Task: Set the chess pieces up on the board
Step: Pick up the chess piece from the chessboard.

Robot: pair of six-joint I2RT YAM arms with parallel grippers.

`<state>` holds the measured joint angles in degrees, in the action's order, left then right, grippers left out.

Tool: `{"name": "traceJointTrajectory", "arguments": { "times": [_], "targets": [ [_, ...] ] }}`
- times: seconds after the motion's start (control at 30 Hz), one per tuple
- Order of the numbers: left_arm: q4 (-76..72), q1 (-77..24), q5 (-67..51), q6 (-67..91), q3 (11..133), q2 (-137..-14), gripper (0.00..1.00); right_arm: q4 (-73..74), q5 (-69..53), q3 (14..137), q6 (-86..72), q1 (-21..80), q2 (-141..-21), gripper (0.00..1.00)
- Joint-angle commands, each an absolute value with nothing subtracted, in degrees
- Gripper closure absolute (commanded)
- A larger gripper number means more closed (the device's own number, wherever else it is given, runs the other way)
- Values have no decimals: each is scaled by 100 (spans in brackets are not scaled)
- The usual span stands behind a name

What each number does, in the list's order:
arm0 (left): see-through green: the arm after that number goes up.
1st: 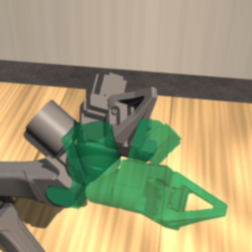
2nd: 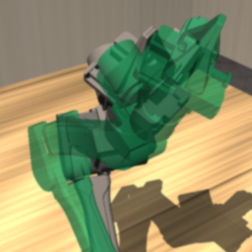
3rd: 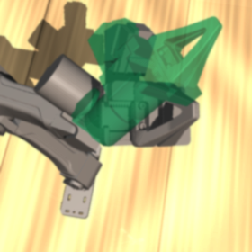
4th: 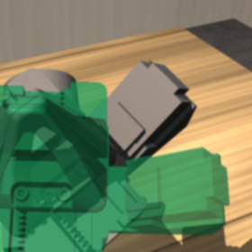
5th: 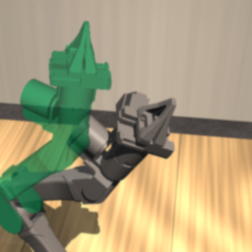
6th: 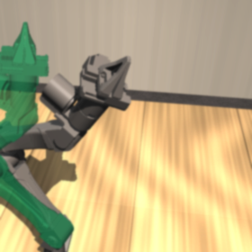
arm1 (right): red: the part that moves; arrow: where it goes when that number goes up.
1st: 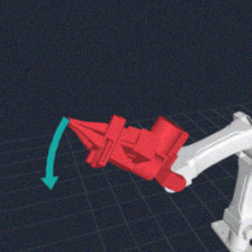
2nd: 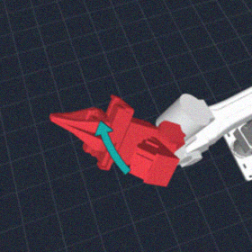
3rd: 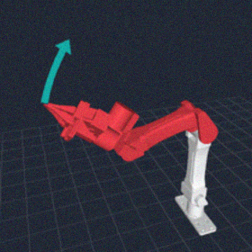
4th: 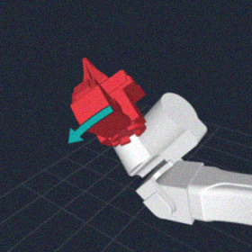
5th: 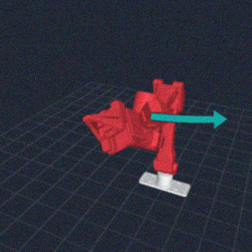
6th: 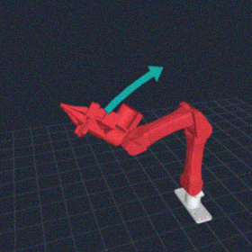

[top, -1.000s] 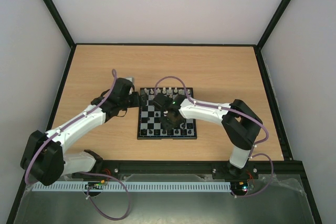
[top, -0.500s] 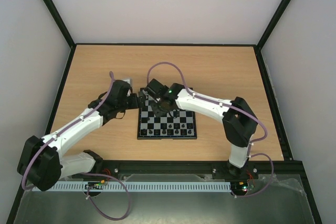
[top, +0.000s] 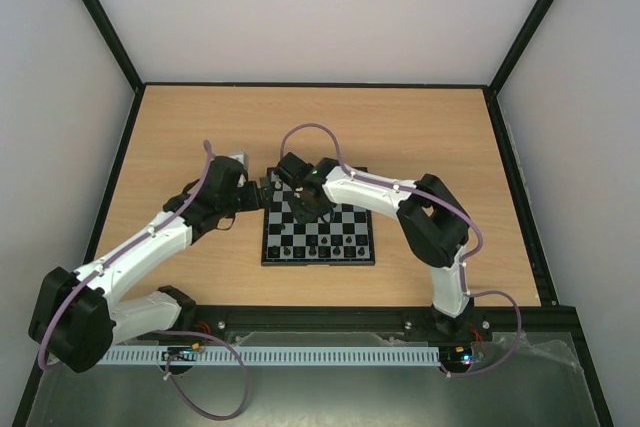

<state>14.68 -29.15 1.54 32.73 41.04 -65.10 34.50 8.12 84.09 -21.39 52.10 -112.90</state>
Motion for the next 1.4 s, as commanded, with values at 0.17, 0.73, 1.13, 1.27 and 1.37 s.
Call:
{"name": "traceJointTrajectory", "arguments": {
  "times": [0.17,0.73,1.13,1.27,1.37],
  "targets": [
    [1516,-2838,163,3229,4041,-6363,0,3649,722,8592,-2059,5084,-11485,84],
    [1529,-2830,153,3249,4072,-6385,0,3565,724,8322,-2004,5053,-11417,91],
    [1554,-2830,171,3264,4100,-6381,1,3794,744,8161,-1999,5106,-10972,99],
    [1581,-2830,206,3266,4128,-6381,0,3937,777,8021,-2030,5277,-10633,99],
    [1579,-2830,241,3265,4124,-6373,0,3979,714,7922,-2074,5480,-10457,99]
  ]
}}
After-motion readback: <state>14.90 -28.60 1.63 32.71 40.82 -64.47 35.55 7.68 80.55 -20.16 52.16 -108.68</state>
